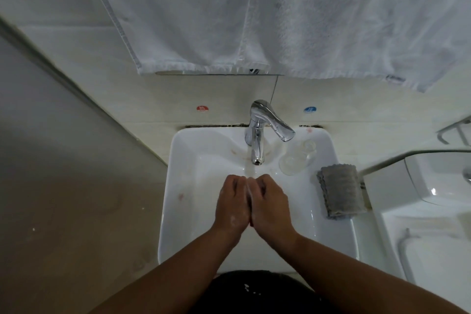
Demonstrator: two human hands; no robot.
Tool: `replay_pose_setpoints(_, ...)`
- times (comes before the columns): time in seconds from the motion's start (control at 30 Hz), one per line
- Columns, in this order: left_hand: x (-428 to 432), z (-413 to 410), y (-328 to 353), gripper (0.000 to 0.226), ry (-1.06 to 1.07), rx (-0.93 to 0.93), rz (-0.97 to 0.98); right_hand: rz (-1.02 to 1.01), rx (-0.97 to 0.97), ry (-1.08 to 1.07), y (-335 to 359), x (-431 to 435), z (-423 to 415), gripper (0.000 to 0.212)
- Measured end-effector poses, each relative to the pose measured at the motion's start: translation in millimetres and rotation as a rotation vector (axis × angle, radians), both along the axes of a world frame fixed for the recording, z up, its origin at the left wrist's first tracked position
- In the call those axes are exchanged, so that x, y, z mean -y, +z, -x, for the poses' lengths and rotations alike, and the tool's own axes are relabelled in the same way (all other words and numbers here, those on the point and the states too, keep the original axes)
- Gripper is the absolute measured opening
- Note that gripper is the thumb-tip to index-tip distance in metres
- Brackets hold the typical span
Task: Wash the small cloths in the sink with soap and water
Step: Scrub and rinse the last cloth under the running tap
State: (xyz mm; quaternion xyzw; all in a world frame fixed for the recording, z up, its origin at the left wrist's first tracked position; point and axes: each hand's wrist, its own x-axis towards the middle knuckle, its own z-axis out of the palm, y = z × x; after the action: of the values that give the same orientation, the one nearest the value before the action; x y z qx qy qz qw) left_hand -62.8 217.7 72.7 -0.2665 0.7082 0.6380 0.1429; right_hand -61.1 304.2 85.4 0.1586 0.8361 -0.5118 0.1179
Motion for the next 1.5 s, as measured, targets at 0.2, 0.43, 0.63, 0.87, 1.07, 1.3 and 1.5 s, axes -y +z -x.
replay_pose_setpoints(0.2,-14.0,-8.4,19.2,0.025,-0.089,0.010,-0.104,-0.076,-0.039,-0.085,-12.9,-15.4,26.6,0.031)
replay_pose_setpoints(0.43,-6.5,5.4,0.1,0.023,0.052,0.023,0.032,-0.019,-0.112,0.064,2.0,2.9,-0.5,0.029)
replay_pose_setpoints(0.63,-17.5,-13.3,14.9,0.027,-0.063,-0.024,-0.098,0.082,0.094,-0.206,-14.0,-11.2,16.3,0.034)
replay_pose_setpoints(0.87,-12.8,-6.0,9.3,0.028,0.045,-0.015,-0.086,-0.032,-0.045,-0.063,-6.8,-3.6,12.0,0.030)
replay_pose_setpoints(1.07,-10.4,-1.9,0.4,0.022,0.036,-0.058,0.040,-0.003,-0.026,-0.039,-2.4,-3.2,4.2,0.029)
replay_pose_setpoints(1.3,-17.3,-15.6,2.5,0.028,-0.078,-0.059,-0.019,0.012,0.039,-0.140,-19.9,-16.0,22.8,0.023)
replay_pose_setpoints(1.5,-7.6,2.2,-7.3,0.022,0.087,-0.010,0.051,0.020,-0.103,0.010,-3.6,0.6,-4.1,0.012)
